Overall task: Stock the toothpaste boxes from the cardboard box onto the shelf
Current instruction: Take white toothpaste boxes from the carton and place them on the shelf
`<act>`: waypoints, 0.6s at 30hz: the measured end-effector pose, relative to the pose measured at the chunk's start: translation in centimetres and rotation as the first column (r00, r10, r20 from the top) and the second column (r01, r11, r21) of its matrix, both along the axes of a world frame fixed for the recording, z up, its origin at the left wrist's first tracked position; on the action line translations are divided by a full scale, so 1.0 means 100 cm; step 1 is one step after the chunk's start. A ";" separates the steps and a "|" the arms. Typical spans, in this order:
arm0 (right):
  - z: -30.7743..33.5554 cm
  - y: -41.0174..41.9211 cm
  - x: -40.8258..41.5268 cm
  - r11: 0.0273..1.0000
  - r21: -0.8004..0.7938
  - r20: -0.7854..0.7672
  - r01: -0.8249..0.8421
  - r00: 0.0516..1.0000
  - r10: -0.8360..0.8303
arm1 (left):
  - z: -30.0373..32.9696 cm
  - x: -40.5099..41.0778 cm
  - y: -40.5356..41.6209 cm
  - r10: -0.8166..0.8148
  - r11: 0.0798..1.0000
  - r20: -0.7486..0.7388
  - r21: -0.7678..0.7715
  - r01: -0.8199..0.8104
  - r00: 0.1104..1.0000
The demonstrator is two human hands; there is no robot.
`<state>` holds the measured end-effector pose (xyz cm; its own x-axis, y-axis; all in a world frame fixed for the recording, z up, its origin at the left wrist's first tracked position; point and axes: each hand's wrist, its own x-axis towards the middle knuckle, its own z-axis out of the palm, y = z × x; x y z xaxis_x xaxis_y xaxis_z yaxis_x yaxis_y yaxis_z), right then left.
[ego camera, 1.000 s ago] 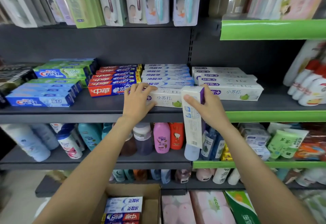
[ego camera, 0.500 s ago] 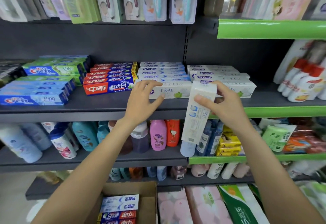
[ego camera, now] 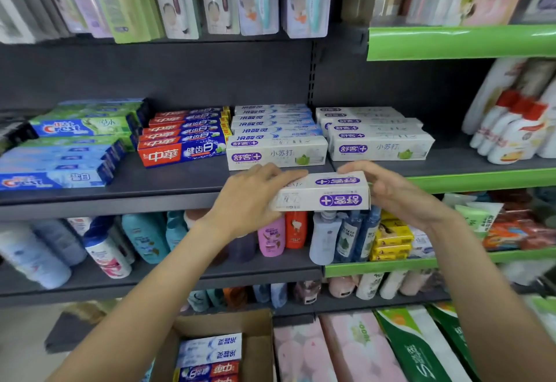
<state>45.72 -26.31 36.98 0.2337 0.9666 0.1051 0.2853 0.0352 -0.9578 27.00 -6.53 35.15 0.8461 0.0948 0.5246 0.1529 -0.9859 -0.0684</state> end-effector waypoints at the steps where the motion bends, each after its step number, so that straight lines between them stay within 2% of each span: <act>1: 0.002 -0.002 0.001 1.000 -0.028 0.026 0.011 1.000 -0.010 | -0.001 0.004 0.000 0.046 0.991 0.037 0.125 -0.051 0.998; 3: 0.007 -0.002 0.001 0.996 -0.036 0.117 0.077 0.990 -0.072 | -0.002 0.015 -0.004 0.091 0.967 0.121 0.226 -0.117 0.988; 6: 0.016 0.000 -0.001 0.973 -0.027 0.389 0.229 0.899 -0.201 | 0.003 0.028 -0.010 0.100 0.943 0.218 0.291 -0.162 0.971; 8: 0.019 -0.003 0.003 0.966 -0.021 0.437 0.259 0.871 -0.224 | 0.005 0.035 -0.013 0.084 0.934 0.257 0.317 -0.166 0.963; 10: 0.019 -0.006 0.008 0.959 -0.029 0.457 0.283 0.856 -0.239 | 0.005 0.042 -0.016 0.072 0.932 0.249 0.328 -0.154 0.966; 14: 0.023 -0.008 0.011 0.947 -0.071 0.653 0.312 0.732 -0.192 | 0.010 0.055 -0.018 -0.020 0.936 0.218 0.346 -0.058 0.976; 16: 0.030 -0.006 0.010 0.947 -0.072 0.614 0.312 0.762 -0.204 | 0.019 0.062 -0.014 -0.177 0.904 0.222 0.421 0.070 0.959; 18: 0.036 -0.002 0.009 0.960 -0.084 0.442 0.266 0.874 -0.203 | 0.030 0.071 -0.012 -0.333 0.829 0.236 0.535 0.164 0.913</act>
